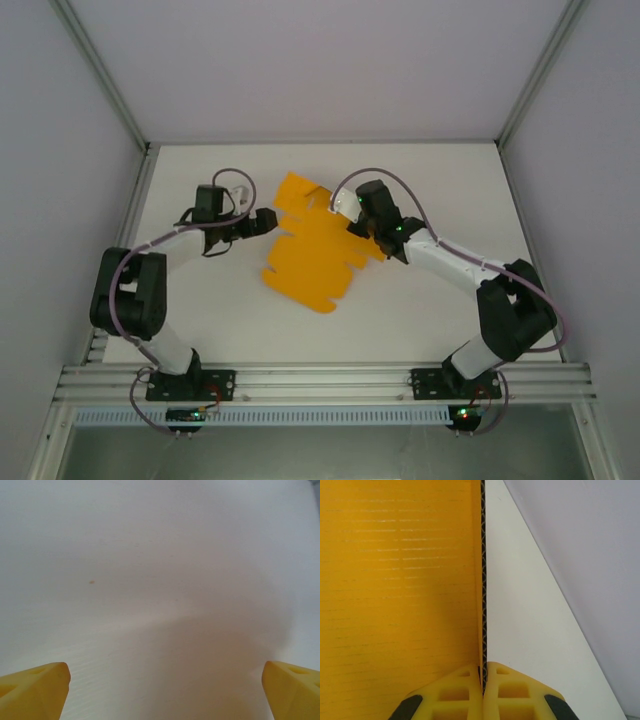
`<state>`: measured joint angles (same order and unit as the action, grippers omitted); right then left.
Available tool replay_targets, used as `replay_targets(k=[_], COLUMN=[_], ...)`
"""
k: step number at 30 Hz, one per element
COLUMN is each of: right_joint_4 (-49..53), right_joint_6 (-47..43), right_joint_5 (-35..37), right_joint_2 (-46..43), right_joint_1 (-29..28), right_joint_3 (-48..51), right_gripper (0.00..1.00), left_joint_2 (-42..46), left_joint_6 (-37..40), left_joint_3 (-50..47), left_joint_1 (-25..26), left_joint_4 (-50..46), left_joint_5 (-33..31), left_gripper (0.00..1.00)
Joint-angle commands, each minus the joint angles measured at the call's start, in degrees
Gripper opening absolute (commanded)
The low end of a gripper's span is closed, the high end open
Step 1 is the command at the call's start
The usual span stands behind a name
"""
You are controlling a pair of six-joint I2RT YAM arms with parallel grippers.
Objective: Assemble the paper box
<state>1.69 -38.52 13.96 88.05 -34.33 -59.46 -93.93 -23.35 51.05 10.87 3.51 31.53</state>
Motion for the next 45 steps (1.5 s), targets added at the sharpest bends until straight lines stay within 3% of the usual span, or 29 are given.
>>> replay_targets(k=[1,10,16,21,24,27,30,33,40,45], right_joint_4=[-0.4,-3.2,-5.8,-9.9,-11.4,-11.5,-11.2,-12.4,-18.0,-17.4], right_joint_6=[1.7,2.9,5.0,7.5,7.6,7.6,7.5,3.8,-10.2,-12.7], right_joint_5=[0.1,2.0,1.8,1.5,0.6,-0.1,0.5,0.5,6.0,11.4], right_joint_2=[-1.1,-0.4,0.0,0.4,0.0,-0.6,-1.3,-2.7,-4.6,-3.5], right_joint_1=[-0.5,-1.8,-2.2,-2.6,-3.2,-3.4,-3.5,-4.5,-10.9,-15.2], right_joint_3=[-1.2,-0.4,-0.1,1.3,2.2,2.7,3.4,5.5,11.5,12.6], right_gripper=[0.0,0.0,0.0,0.0,0.0,0.0,0.0,0.0,0.0,0.0], left_joint_2=[-0.6,-2.3,-4.5,-6.9,-8.8,-9.9,-9.4,-9.1,-9.1,-10.5], left_joint_6=[1.1,-3.6,-4.2,-10.6,-15.9,-19.9,-20.6,-21.2,-29.2,-36.1], left_joint_3=[-0.7,-1.5,-1.4,-3.3,-4.4,-4.6,-4.1,-2.0,0.5,1.4], left_joint_1=[0.8,2.4,5.2,6.3,6.3,6.4,6.4,6.3,7.1,7.3], left_joint_4=[7.6,15.5,18.3,27.3,34.7,39.4,36.9,28.2,14.0,11.0], left_joint_5=[14.2,22.5,25.5,28.2,28.8,28.9,25.5,20.2,7.5,5.7], left_gripper=[0.96,0.91,0.8,0.59,0.4,0.27,0.17,0.09,0.08,0.1])
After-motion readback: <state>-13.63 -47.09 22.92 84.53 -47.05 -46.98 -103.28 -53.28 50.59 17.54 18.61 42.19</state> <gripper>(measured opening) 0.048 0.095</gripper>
